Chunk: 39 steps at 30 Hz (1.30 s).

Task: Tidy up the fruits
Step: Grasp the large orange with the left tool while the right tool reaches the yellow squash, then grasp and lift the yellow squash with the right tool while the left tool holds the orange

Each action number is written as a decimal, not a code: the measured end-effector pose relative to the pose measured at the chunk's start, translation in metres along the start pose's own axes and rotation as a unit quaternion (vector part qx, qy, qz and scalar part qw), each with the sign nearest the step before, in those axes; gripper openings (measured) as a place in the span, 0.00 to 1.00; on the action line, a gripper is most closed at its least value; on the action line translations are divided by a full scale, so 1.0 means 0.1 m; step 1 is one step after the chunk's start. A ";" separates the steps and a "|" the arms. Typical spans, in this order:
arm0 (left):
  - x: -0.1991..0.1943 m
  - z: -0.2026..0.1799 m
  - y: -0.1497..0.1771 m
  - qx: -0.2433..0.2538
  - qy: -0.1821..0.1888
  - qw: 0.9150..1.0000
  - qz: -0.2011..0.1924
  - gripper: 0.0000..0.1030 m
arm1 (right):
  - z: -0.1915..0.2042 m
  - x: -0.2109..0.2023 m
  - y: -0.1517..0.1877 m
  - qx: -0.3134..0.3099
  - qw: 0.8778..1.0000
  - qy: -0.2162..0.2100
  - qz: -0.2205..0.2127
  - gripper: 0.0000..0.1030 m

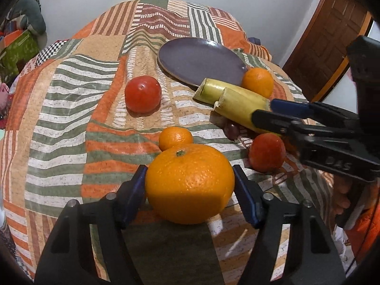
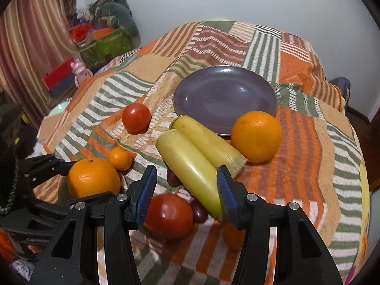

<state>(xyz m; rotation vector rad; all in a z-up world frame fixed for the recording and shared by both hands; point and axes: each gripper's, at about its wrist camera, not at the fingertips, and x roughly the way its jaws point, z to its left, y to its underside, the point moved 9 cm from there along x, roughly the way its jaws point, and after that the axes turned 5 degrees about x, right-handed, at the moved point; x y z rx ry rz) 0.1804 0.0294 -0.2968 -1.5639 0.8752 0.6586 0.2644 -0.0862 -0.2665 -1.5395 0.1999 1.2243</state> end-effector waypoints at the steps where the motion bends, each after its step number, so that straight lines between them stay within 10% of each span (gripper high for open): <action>1: -0.02 0.02 -0.01 0.001 -0.005 1.000 -0.004 0.68 | 0.02 0.04 -0.02 -0.005 1.000 0.001 0.002 0.48; 20: -0.25 0.40 -0.07 -0.026 -0.028 0.999 -0.037 0.67 | 0.19 0.43 -0.09 -0.131 0.981 0.141 0.019 0.49; 39: -0.53 0.30 -0.43 -0.016 -0.045 0.996 -0.074 0.67 | -0.07 -0.36 -0.43 -0.021 0.994 0.080 -0.073 0.34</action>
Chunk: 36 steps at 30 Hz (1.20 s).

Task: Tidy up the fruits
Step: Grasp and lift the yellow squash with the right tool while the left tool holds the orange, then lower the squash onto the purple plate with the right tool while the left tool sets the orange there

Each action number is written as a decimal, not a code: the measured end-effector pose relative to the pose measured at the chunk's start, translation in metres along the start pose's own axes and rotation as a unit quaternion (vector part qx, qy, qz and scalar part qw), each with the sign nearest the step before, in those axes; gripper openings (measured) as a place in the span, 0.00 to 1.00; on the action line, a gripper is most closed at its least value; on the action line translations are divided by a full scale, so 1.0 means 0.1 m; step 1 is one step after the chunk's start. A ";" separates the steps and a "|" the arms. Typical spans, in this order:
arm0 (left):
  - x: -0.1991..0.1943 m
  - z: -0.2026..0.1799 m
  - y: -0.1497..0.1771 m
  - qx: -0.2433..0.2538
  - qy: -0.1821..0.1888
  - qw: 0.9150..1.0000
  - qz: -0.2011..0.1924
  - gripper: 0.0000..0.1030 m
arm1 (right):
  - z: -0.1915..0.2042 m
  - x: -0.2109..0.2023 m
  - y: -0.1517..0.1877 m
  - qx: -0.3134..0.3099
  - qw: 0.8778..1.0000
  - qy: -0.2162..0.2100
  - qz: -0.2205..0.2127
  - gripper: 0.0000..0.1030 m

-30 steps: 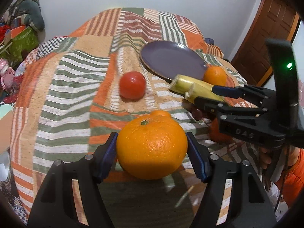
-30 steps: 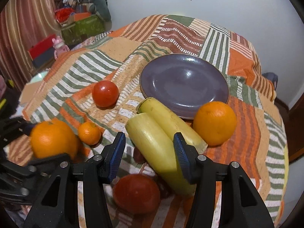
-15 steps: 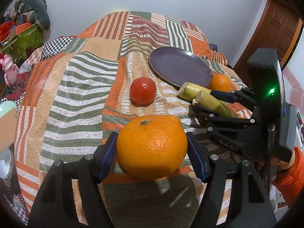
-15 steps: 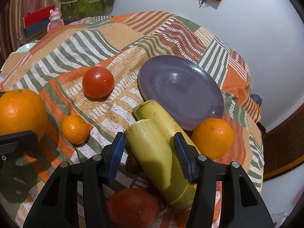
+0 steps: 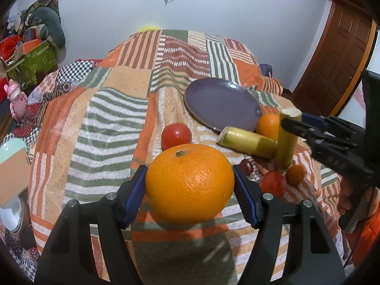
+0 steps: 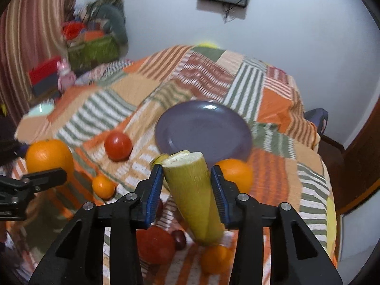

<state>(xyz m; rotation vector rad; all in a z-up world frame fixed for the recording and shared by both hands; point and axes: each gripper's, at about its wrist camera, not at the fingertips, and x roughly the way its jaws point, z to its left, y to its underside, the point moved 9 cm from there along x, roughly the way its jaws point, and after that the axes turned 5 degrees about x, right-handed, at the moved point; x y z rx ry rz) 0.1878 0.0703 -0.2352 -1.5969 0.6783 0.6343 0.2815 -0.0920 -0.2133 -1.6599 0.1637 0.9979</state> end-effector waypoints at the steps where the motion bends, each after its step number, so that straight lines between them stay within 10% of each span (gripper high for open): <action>1: -0.01 -0.02 -0.03 0.002 0.000 1.000 -0.003 0.67 | -0.06 -0.05 -0.01 0.014 1.000 -0.007 -0.004 0.33; 21: 0.09 -0.22 -0.98 0.039 -0.009 0.998 -0.054 0.68 | -0.52 -0.39 -0.63 0.073 0.993 -0.029 -0.090 0.33; 36: 0.76 -0.20 -1.31 0.056 -0.018 0.998 -0.021 0.68 | -0.37 0.30 -0.69 0.072 0.993 -0.083 -0.030 0.33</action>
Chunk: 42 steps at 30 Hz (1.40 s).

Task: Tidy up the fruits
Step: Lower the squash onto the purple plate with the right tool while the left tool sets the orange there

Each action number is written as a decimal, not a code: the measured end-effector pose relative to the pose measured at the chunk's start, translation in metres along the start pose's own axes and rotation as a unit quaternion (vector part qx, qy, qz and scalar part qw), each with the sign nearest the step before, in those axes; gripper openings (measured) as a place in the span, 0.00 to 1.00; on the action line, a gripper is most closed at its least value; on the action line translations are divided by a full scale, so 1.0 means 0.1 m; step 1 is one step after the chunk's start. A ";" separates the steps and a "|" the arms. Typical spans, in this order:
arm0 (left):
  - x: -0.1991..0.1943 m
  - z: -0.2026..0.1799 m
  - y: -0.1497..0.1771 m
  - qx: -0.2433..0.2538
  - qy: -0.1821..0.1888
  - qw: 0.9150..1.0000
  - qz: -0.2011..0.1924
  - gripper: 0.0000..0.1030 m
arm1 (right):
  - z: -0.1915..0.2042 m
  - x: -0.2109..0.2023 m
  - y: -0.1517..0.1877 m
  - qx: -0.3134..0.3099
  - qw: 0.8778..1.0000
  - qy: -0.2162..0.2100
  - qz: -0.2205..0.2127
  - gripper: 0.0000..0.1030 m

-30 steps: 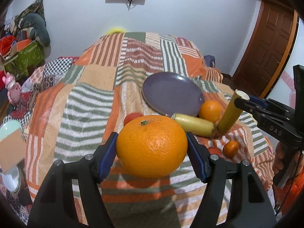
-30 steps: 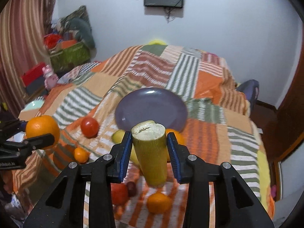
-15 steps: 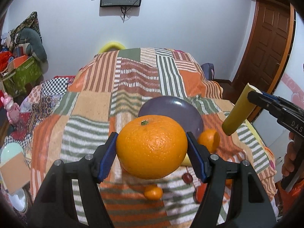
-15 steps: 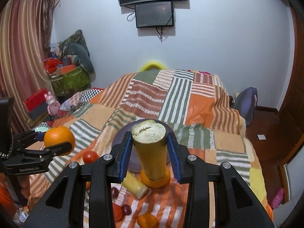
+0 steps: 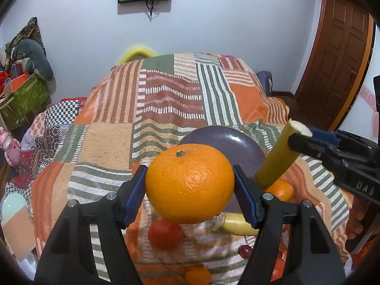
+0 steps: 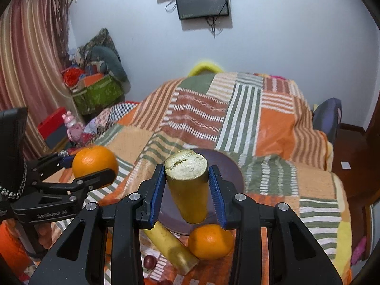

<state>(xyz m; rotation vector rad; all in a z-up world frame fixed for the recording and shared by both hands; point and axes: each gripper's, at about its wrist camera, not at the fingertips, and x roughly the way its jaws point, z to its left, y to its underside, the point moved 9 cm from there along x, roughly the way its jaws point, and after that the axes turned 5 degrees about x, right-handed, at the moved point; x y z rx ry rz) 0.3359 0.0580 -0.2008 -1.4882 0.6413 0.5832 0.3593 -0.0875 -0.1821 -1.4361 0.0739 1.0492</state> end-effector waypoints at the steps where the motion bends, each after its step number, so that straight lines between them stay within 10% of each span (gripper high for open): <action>1: 0.07 -0.01 0.01 0.002 0.002 1.000 0.006 0.68 | 0.00 0.05 0.01 -0.001 1.000 -0.002 0.008 0.33; 24: 1.31 -0.06 0.23 -0.015 0.030 0.989 0.143 0.67 | -0.41 0.81 0.00 0.021 0.997 0.023 0.071 0.33; 42: 0.64 -0.09 -0.20 0.030 -0.001 0.999 0.038 0.84 | -0.39 0.36 0.01 -0.006 0.998 0.039 0.044 0.41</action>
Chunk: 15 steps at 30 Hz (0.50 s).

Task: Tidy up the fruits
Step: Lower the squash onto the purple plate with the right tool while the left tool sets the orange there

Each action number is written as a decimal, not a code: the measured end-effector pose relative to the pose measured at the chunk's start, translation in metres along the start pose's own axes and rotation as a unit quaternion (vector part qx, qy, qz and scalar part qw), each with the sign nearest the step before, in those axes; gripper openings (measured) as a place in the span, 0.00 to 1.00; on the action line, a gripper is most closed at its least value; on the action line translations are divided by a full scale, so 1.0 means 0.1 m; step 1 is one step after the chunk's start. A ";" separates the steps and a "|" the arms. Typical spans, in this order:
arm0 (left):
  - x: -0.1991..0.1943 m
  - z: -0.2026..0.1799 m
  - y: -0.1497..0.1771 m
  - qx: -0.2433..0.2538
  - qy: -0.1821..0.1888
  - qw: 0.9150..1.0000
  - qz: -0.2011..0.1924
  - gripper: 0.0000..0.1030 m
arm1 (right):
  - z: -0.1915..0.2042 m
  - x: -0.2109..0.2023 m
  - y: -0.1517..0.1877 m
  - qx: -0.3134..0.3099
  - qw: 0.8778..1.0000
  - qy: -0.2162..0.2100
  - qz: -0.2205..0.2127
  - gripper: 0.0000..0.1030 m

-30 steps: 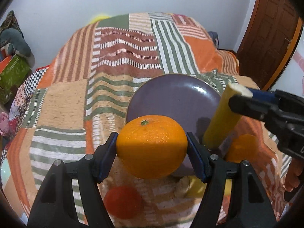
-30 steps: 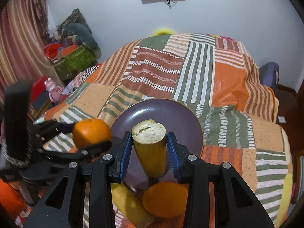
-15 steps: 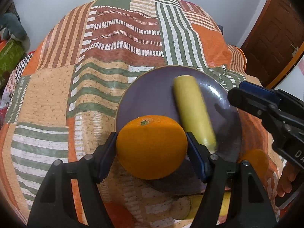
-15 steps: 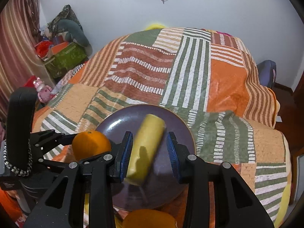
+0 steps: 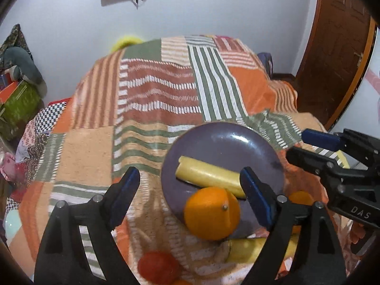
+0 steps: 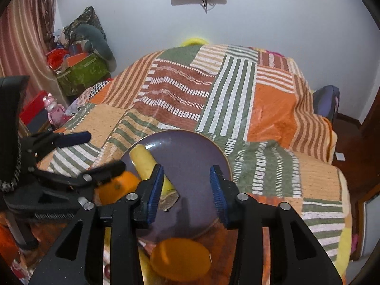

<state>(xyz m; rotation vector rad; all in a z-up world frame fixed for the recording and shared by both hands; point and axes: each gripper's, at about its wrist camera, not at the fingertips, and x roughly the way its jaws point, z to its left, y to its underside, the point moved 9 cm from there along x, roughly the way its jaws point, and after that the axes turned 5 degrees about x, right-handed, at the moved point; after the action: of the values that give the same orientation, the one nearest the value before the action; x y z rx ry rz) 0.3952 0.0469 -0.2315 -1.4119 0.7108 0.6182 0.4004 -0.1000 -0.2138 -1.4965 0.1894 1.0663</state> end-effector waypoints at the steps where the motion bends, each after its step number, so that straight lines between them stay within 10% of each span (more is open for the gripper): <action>1: -0.07 0.03 0.00 -0.004 0.000 1.000 -0.003 0.84 | 0.02 -0.04 0.00 0.000 1.000 0.000 -0.003 0.43; 15: -0.61 0.43 0.56 -0.014 -0.036 0.999 0.010 0.85 | 0.09 -0.44 0.44 0.007 1.000 0.016 -0.006 0.66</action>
<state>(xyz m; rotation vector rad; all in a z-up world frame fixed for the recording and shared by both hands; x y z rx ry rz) 0.3163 0.0960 -0.2209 -1.4032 0.6624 0.6946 0.3421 -0.1235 -0.2124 -1.5005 0.2096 1.0304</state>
